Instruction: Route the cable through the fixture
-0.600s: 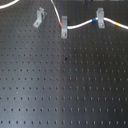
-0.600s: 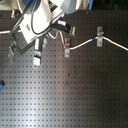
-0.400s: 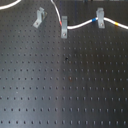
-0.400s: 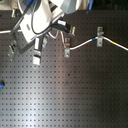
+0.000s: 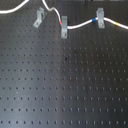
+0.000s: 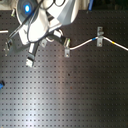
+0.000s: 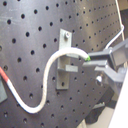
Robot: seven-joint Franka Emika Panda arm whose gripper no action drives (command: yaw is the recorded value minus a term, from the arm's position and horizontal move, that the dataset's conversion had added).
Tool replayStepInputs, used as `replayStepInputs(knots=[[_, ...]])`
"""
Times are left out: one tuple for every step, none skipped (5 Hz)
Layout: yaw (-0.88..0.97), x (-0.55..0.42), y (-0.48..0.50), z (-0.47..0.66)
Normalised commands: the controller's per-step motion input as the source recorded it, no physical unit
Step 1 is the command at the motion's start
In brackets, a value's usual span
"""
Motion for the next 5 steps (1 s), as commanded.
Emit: replayStepInputs(knots=[[0.26, -0.317, 0.023, 0.36], [0.11, -0.373, 0.091, 0.29], [0.27, -0.208, 0.149, 0.22], [0.49, 0.128, 0.129, 0.32], [0.50, 0.204, 0.105, 0.46]])
